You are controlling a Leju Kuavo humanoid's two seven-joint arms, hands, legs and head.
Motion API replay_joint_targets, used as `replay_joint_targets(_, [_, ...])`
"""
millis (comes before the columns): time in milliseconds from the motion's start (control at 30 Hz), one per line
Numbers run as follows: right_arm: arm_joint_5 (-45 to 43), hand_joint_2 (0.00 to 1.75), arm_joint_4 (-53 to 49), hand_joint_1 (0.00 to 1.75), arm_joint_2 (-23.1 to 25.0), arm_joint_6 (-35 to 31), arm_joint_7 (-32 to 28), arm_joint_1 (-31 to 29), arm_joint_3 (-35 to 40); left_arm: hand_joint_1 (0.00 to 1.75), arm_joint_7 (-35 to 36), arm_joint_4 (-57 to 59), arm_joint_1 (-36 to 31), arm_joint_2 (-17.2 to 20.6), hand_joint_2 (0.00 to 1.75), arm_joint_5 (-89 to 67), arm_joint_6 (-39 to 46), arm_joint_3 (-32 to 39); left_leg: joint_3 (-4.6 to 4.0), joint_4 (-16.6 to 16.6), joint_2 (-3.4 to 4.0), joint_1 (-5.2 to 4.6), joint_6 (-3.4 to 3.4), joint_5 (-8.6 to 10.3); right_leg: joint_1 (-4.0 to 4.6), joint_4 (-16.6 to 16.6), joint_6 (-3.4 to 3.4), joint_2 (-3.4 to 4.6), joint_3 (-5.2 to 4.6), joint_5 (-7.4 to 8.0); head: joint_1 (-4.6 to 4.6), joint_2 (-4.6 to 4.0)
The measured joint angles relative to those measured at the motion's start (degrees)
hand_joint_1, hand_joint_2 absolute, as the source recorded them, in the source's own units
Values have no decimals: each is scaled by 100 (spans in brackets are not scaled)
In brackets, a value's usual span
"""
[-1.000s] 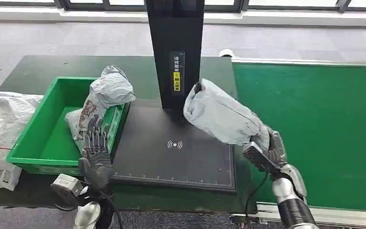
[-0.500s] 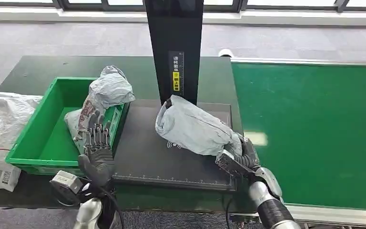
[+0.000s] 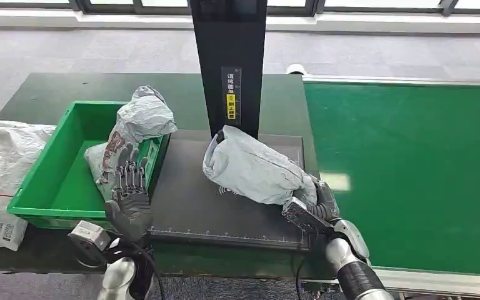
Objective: Moved the parcel from conveyor to table for the left to box.
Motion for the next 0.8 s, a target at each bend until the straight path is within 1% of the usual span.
replay_joint_targets(100, [-42, 175, 0, 175, 0, -2, 0, 8, 2, 0, 0, 33, -14, 0, 0, 0, 0, 0, 0, 0, 0, 0, 0, 0, 0, 0, 0, 0, -1, 0, 0, 0])
replay_joint_targets(133, [-72, 175, 0, 98, 0, -13, 0, 13, 2, 0, 0, 48, -29, 0, 0, 0, 4, 0, 0, 0, 0, 0, 0, 0, 0, 0, 0, 0, -2, 0, 0, 0])
replay_joint_targets(167, [-124, 175, 0, 0, 0, -39, 0, 23, 2, 0, 0, 72, -49, 0, 0, 0, 13, 0, 0, 0, 0, 0, 0, 0, 0, 0, 0, 0, -3, 0, 0, 0])
replay_joint_targets(400, [-394, 175, -107, 0, -33, -230, -103, 238, 2, 0, 0, 295, -233, -15, 0, -9, 37, 0, 1, 0, 1, 0, 0, 0, 0, 0, 0, 1, -3, 0, 0, 0])
replay_joint_targets(567, [-451, 175, -210, 0, -42, -243, -123, 345, 2, 0, 0, 400, -284, -17, 0, -15, 52, 0, 0, 0, 2, 0, 0, 0, 0, 0, 0, 3, -5, 0, -2, 0])
replay_joint_targets(633, [-661, 175, -295, 0, -50, -218, -245, 422, 0, 0, 0, 422, -295, -17, 0, -15, 59, 0, 0, 0, 2, 0, 0, 0, 0, -1, 0, 3, -5, 0, 0, 0])
replay_joint_targets(800, [-772, 175, -374, 0, -57, -190, -311, 479, -13, 0, 0, 435, -307, -17, 0, -13, 70, 0, 0, 0, 2, 0, 0, 0, 0, -1, 0, 3, -6, 0, 0, 0])
